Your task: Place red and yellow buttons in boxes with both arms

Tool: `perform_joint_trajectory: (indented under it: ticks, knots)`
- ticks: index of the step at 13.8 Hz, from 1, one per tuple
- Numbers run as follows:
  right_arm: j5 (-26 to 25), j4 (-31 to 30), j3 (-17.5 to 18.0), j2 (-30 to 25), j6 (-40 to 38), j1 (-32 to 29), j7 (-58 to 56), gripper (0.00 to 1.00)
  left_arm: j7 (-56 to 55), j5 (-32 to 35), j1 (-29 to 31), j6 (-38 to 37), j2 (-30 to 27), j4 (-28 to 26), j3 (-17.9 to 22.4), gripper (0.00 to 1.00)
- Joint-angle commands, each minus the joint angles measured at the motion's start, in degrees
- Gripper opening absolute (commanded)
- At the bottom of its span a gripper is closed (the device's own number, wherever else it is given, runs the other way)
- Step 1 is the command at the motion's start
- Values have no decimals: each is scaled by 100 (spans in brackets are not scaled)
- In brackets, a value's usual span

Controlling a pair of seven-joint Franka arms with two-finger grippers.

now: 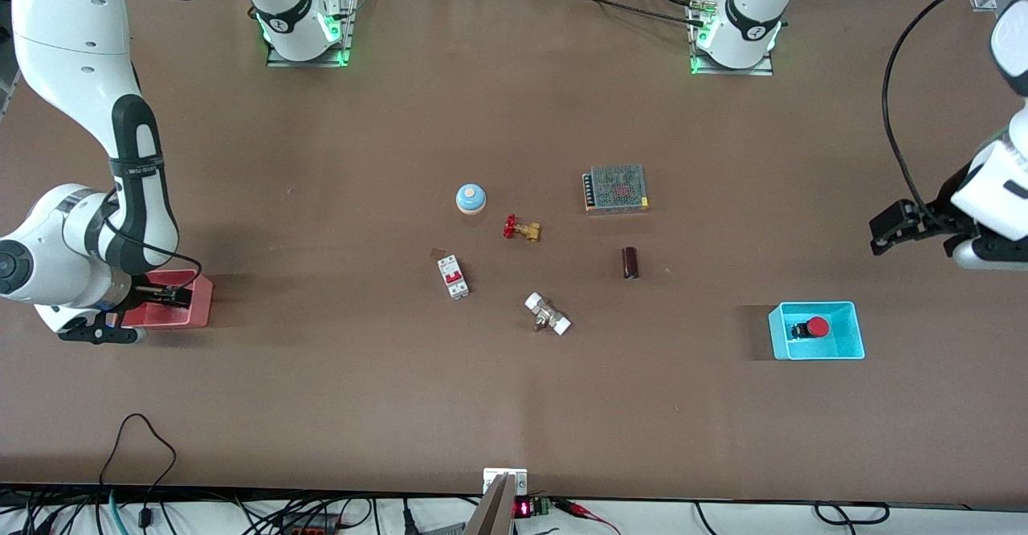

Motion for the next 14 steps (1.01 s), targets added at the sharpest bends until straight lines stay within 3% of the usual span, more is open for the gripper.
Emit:
perform_joint_trajectory:
  ticks: [1, 6, 9, 11, 14]
  knots:
    - [118, -3, 18, -537, -523, 75, -108, 100, 111, -171, 68, -224, -417, -242, -74, 100]
    - [65, -12, 27, -1846, -1402, 329, -82, 100, 533, -523, 252, -173, -1112, -918, -48, 100]
    - [21, -12, -26, -2357, -2053, 759, 329, 100, 533, -524, 253, 161, -1340, -1348, -57, 100]
    - [-14, -12, 27, -2647, -2309, 910, 621, 100, 533, -524, 253, 153, -1385, -1333, -48, 100]
    - [-66, -12, 1, -3043, -2695, 1051, 595, 100, 507, -524, 244, -232, -1272, -886, -48, 100]
